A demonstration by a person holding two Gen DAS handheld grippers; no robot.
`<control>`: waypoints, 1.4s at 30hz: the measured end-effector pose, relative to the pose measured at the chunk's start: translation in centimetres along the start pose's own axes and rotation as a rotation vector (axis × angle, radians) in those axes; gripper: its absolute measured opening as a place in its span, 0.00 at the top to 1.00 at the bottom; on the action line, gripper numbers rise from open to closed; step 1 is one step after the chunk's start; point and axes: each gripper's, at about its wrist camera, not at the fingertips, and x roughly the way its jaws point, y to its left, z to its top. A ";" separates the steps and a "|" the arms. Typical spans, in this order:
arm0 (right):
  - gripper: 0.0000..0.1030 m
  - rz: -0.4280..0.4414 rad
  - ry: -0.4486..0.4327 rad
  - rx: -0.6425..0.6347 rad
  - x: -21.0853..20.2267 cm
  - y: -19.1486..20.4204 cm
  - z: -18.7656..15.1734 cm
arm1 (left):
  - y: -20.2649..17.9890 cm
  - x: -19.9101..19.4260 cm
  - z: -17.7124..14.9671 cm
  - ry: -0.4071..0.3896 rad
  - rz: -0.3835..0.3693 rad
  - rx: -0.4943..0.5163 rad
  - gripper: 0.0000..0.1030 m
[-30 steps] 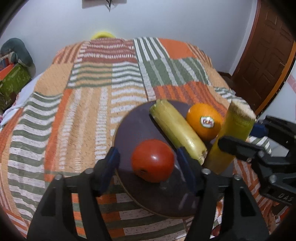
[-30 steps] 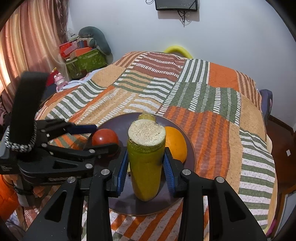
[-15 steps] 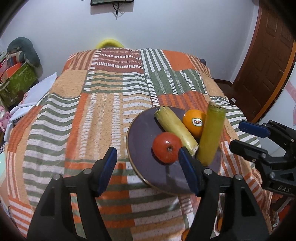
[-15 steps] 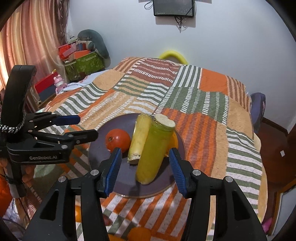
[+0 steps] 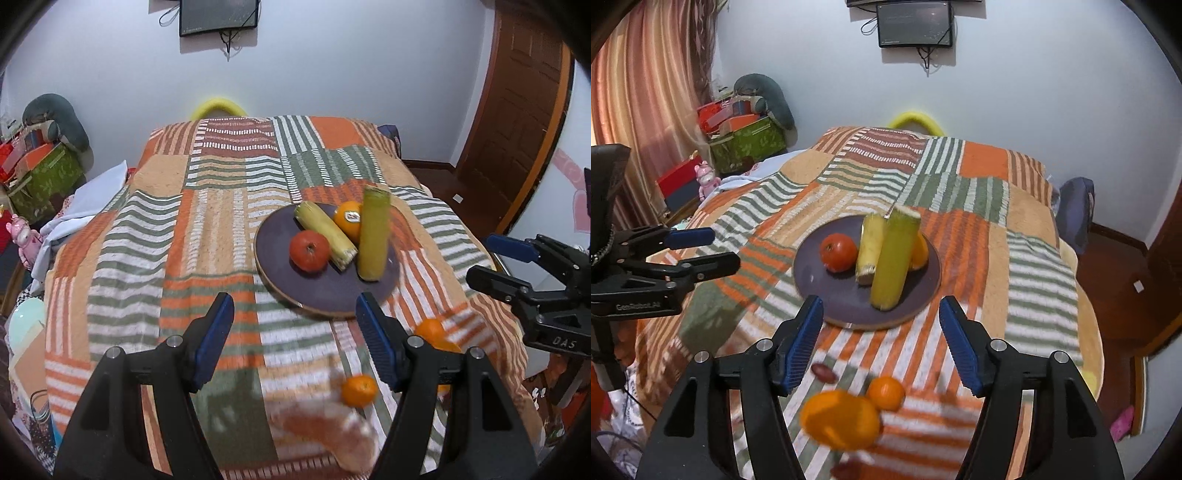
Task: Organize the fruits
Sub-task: 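Withdraw both tools from the plate toward the loose oranges, then grasp the small mandarin with the left tool while the right tool grasps a large orange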
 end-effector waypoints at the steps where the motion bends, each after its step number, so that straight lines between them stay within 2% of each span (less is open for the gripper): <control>1: 0.40 -0.001 0.003 0.008 -0.2 0.1 -0.4 | -0.2 -0.5 -0.4 -0.003 -0.002 0.001 0.34; 9: 0.38 -0.024 0.052 0.011 -0.6 1.5 -3.7 | -1.2 -3.0 -3.5 0.001 -0.015 0.007 0.34; 11: 0.31 -0.021 0.069 0.014 -0.4 2.0 -4.6 | -1.3 -2.8 -4.4 0.013 -0.026 -0.003 0.34; 19: 0.31 -0.001 0.158 0.032 2.3 2.8 -7.3 | -1.1 -0.7 -7.2 0.079 -0.020 -0.029 0.34; 22: 0.31 0.000 0.185 0.037 3.3 2.8 -7.9 | -1.0 -0.1 -7.6 0.089 -0.034 -0.037 0.34; 30: 0.29 0.022 0.212 0.038 4.3 3.0 -8.5 | -2.5 1.9 -8.0 0.136 -0.071 0.007 0.44; 32: 0.34 0.018 0.214 0.036 4.4 2.8 -8.5 | -3.1 2.6 -8.0 0.154 -0.079 0.023 0.51; 42: 0.36 0.053 0.193 0.089 3.3 1.4 -8.4 | -5.0 5.0 -7.7 0.192 -0.097 0.066 0.52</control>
